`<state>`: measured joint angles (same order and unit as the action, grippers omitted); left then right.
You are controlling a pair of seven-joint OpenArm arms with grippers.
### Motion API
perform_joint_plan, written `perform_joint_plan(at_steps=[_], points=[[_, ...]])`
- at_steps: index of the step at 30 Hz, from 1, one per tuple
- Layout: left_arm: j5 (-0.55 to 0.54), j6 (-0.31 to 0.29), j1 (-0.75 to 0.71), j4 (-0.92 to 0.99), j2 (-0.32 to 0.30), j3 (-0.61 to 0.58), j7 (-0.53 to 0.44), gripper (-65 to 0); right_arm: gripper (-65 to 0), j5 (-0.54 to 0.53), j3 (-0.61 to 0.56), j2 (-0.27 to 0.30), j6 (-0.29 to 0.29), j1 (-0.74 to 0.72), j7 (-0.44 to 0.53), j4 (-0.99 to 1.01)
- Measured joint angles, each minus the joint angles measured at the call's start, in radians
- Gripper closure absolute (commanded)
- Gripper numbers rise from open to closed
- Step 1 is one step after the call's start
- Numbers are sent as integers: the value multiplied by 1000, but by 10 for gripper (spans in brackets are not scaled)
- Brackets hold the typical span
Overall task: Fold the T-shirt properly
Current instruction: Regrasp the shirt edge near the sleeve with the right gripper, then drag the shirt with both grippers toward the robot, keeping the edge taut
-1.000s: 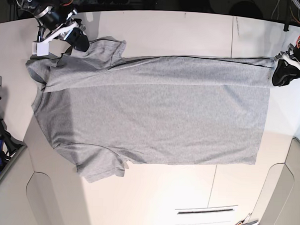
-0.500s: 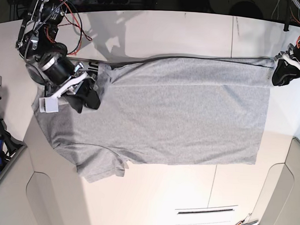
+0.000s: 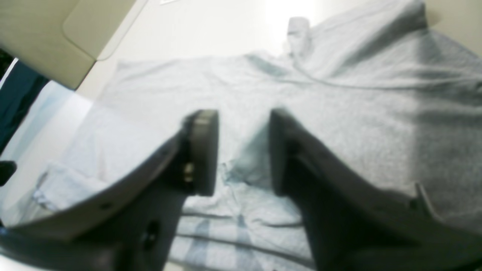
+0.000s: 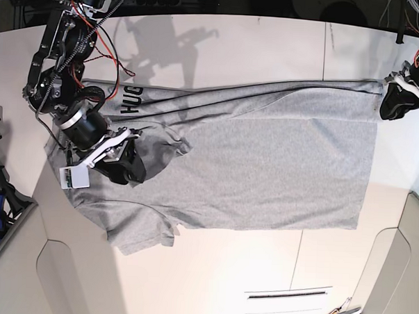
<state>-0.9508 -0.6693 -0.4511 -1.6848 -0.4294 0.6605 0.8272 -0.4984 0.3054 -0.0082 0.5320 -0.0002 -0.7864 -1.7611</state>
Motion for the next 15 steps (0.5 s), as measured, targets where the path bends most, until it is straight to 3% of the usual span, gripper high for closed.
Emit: perform_joint_plan(at_steps=[10,11,14,15], points=[[0,0,0,0,0,0,3,-185,-242,2,0,0,0,0,0,0],[0,0,0,0,0,0,3,-185,-213,13,0,0,0,0,-1,0],[0,0,0,0,0,0,3,-185,0,94,3,3,-18,0,-38,0],[0,0,0,0,0,0,3,-185,0,119,6,3,-27,0,-52,0]])
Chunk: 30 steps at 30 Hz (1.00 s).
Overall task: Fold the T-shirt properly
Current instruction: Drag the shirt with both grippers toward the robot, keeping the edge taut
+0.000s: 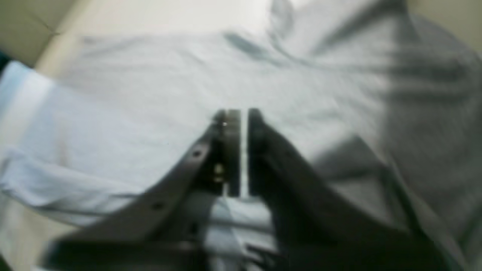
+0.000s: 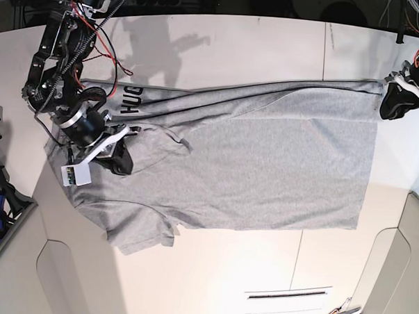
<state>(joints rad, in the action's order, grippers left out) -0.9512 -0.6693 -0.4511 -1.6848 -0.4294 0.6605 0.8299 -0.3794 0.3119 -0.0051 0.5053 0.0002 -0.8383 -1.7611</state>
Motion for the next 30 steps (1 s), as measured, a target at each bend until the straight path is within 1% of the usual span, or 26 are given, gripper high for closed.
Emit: perform_joint_plan(at_steps=[3,5,6,7,8,10,11,13,16,19,21,24,30], points=[[-26,-13,0,0,0,0,0,-184,0,21,23,6,1,0,-40,0],[-44,-13,0,0,0,0,0,-175,0,65,42,18,1,0,-42,0],[-47,-13,0,0,0,-2,9,-161,0,101,48,27,-9,0,-43,0],[-47,-13,0,0,-1,-7,19,-140,0,135,54,40,-53,0,-42,0],[-48,-13,0,0,0,-15,34,-110,0,177,56,54,-83,0,-42,0],[-46,-13,0,0,0,-49,47,0,0,220,58,87,-127,8,-41,0],[-40,-13,0,0,-1,-74,47,0,0,229,58,100,-142,17,-37,0],[0,-16,3,0,0,-130,45,0,0,237,59,116,-147,41,-27,0],[133,-19,31,0,0,-210,35,0,0,229,59,118,-146,83,-27,0],[258,-12,59,0,0,-261,-42,0,0,202,59,115,-143,123,19,0],[325,12,69,0,-1,-279,-70,0,0,196,59,116,-143,151,60,0],[360,28,66,0,0,-283,-75,0,0,200,59,116,-140,187,60,0],[357,30,66,0,-1,-283,-75,0,0,196,102,116,-139,201,69,0]])
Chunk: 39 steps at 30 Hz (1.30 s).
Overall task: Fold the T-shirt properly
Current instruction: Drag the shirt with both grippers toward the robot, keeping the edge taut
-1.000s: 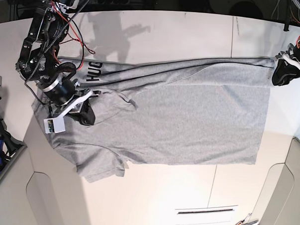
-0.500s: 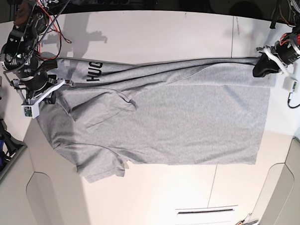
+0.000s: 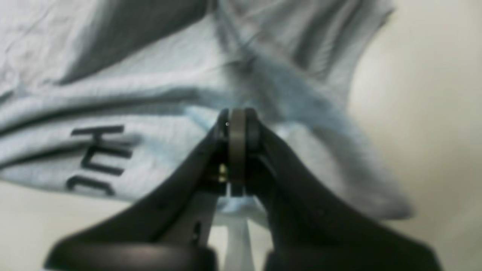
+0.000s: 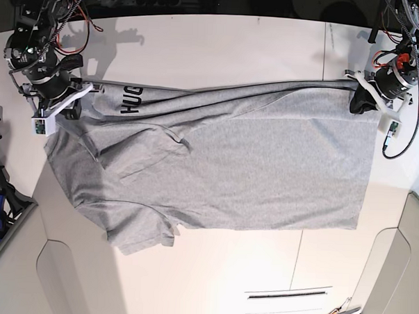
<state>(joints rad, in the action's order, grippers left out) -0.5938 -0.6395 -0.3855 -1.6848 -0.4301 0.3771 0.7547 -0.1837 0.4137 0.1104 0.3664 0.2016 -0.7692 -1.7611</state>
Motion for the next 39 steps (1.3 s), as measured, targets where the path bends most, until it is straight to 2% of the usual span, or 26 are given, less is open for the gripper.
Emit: perform_joint_plan(at_steps=[4,8,12,16,22,28,33,39], points=[[-1,0,-1,0,0,0,0,0,0,1,34,0,0,0,-1,0],[-1,0,-2,0,0,0,0,0,0,12,41,0,0,0,47,16],[-1,0,-1,0,0,0,0,0,0,31,41,1,-4,0,71,118],[-6,0,1,46,0,0,-10,0,0,-28,43,34,21,-8,139,237],[-71,-21,6,201,-3,5,-106,0,0,-63,41,91,64,-13,137,282],[-124,-29,-48,219,-5,10,-145,0,0,-150,38,166,72,-8,50,284],[-171,-32,-110,203,-5,13,-155,0,0,-183,38,181,95,38,50,260],[-171,-31,-167,162,-5,15,-152,0,0,-189,39,183,109,122,29,174]])
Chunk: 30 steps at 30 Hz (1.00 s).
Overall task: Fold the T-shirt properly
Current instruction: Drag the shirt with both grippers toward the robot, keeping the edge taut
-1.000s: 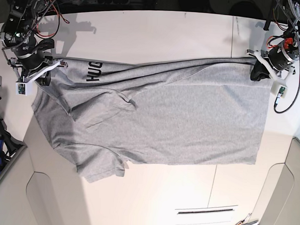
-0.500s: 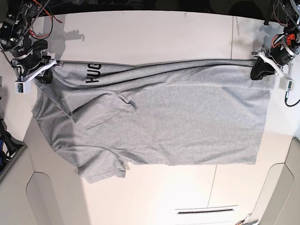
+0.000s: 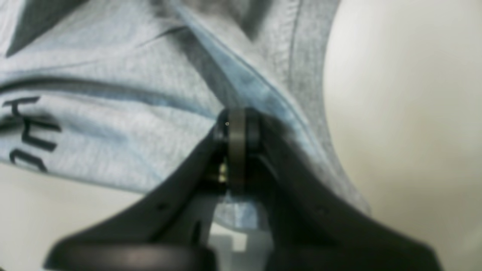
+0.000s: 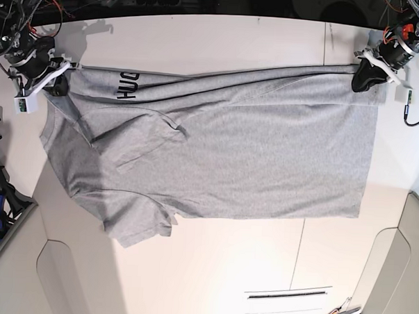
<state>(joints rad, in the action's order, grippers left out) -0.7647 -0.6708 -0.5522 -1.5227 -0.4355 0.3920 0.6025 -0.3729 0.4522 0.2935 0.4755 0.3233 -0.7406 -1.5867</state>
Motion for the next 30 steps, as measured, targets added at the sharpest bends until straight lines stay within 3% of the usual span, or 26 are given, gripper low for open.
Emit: perform_joint_plan(at_steps=[6,10,15,30], points=[[4,2,-84,-60,5,5,5,0,0,3,0,0,0,94,-44,-105],[14,2,-138,-107,61,59,21,0,0,5,0,14,3,138,-72,-152],[2,-50,-167,-119,117,150,74,0,0,16,0,59,3,162,-80,-158],[-86,-39,-168,-117,119,198,134,0,0,-7,47,59,-4,162,-125,-158]])
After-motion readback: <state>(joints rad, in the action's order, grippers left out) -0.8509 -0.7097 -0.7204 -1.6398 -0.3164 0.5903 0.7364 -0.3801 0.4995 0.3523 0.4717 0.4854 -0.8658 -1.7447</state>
